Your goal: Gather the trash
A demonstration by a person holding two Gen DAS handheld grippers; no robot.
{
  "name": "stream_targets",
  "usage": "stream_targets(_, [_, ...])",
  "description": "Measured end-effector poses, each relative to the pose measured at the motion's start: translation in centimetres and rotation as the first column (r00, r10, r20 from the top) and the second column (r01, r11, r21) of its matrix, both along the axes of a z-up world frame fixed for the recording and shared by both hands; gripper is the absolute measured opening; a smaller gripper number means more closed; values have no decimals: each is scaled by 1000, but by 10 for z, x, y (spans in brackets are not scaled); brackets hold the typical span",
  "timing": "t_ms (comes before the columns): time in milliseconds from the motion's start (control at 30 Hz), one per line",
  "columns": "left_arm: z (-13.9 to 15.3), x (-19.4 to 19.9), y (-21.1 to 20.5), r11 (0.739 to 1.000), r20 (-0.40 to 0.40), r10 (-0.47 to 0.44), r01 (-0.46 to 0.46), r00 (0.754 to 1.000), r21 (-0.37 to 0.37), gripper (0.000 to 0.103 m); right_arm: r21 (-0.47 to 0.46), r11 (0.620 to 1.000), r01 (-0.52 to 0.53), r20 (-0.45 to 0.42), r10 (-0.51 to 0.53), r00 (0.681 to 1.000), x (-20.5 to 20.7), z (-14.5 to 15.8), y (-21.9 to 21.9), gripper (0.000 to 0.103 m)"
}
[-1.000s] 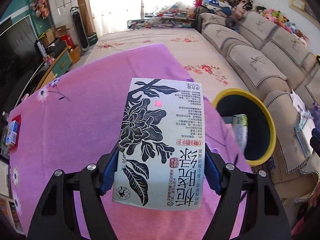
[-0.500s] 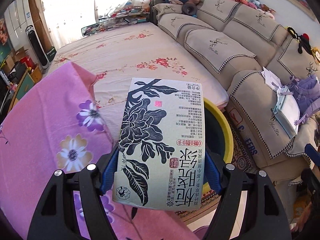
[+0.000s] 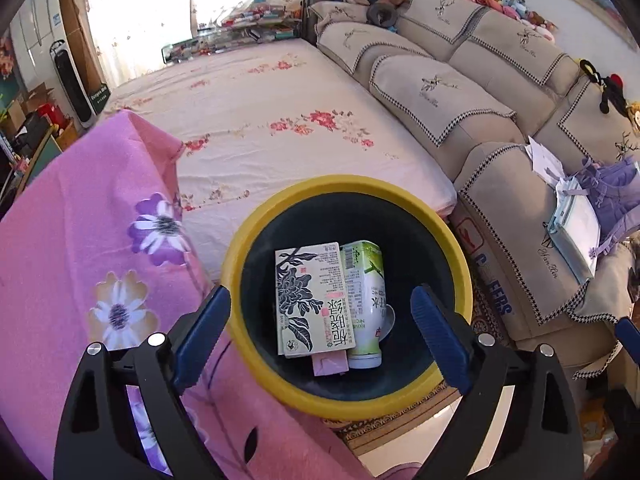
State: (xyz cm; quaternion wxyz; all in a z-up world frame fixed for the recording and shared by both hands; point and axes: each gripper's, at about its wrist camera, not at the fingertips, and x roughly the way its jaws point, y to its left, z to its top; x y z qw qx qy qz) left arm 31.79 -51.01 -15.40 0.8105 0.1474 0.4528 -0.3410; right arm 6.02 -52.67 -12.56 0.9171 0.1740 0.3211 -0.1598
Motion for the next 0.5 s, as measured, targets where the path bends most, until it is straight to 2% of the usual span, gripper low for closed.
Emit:
stream_targets(67, [22, -15, 32, 998, 52, 19, -16, 998, -57, 91, 2, 1000, -14, 2, 14, 1000, 2, 0, 6, 75])
stream_targets(167, [53, -43, 91, 988, 140, 85, -66, 986, -138, 98, 10, 999, -40, 4, 40, 999, 5, -1, 17, 75])
stream_targets(267, [75, -71, 153, 980, 238, 165, -131, 957, -151, 98, 7, 997, -77, 5, 77, 997, 8, -1, 33, 75])
stream_targets(400, [93, -101, 237, 956, 257, 264, -217, 930, -198, 98, -24, 991, -129, 32, 130, 991, 8, 8, 61, 84])
stream_targets(500, [104, -128, 300, 931, 305, 352, -297, 885, -213, 98, -62, 986, -157, 59, 161, 985, 3, 21, 86, 84])
